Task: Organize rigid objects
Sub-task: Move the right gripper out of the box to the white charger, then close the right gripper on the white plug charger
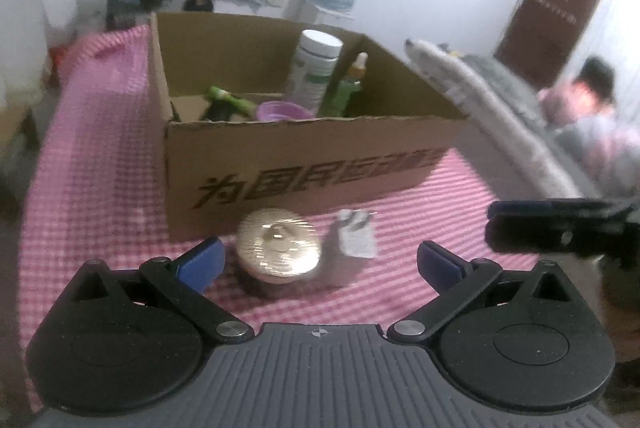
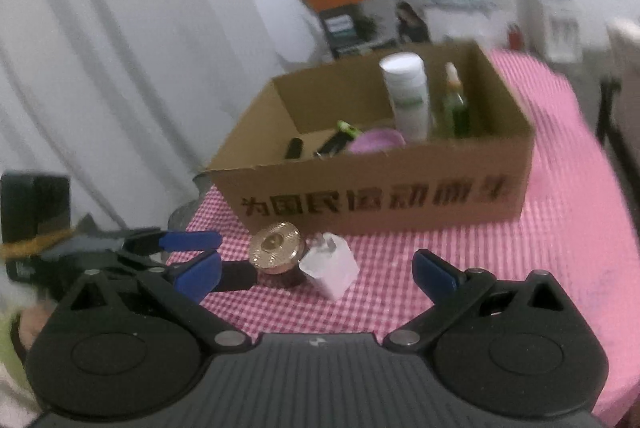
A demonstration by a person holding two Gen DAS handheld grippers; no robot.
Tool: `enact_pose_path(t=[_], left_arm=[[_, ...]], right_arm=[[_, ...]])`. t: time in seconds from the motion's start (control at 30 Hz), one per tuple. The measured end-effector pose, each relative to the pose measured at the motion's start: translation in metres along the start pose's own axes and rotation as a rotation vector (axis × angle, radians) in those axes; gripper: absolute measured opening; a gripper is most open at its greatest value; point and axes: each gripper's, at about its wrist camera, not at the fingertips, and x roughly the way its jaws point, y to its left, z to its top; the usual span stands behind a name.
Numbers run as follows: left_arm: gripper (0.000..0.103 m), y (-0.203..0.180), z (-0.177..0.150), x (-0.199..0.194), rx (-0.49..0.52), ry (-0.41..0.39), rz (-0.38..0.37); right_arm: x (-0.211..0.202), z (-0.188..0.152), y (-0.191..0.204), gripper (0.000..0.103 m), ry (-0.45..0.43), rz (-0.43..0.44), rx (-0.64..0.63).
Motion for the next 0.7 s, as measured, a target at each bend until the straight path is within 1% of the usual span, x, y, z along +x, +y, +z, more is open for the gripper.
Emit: enact_pose_path(t=[0.07,0.13,0.23,0.27,0.3,0.33,0.4,0.43,0.5,0.57,0.63,0.7], left_arm=[[0.102,-0.006,-0.003,0.003,0.065,-0.014,0.050],[0.100,-0.014,-0.006,0.005,0.128,-0.029,0.081],[0.095,-0.026,-0.010,0.008,0.207,-0.049,0.090],[0.094,-0.030,-0.010,0.009,0.227,-0.055,0.091],[0.091,-0.033,-0.011,0.010,0.239,-0.058,0.090],[0.088,-0.035,-0.012,0.012,0.248,-0.060,0.085],[0.076,-0.039,-0.011,0.016,0.255,-0.051,0.068],[0.075,-0.040,-0.011,0.019,0.255,-0.043,0.061],[0.065,-0.043,-0.011,0.022,0.260,-0.031,0.048],[0.058,-0.045,-0.011,0.026,0.270,-0.017,0.043],[0.055,-0.047,-0.011,0.028,0.276,-0.008,0.035],[0.048,-0.049,-0.012,0.030,0.279,0.000,0.025]], right_arm=[[0.005,-0.007,-0.010,0.102,0.002,0.009,0.060],[0.010,-0.011,-0.015,0.099,0.012,0.008,0.100],[0.019,-0.012,-0.022,0.088,0.031,0.004,0.134],[0.021,-0.011,-0.024,0.081,0.037,0.010,0.146],[0.025,-0.010,-0.026,0.076,0.044,0.019,0.161],[0.029,-0.009,-0.028,0.075,0.048,0.027,0.173],[0.037,-0.008,-0.029,0.068,0.057,0.037,0.187],[0.041,-0.007,-0.029,0.066,0.065,0.042,0.190],[0.049,-0.006,-0.029,0.062,0.076,0.050,0.195],[0.055,-0.006,-0.030,0.060,0.087,0.062,0.200],[0.061,-0.006,-0.031,0.057,0.096,0.072,0.212],[0.066,-0.007,-0.035,0.051,0.104,0.087,0.228]])
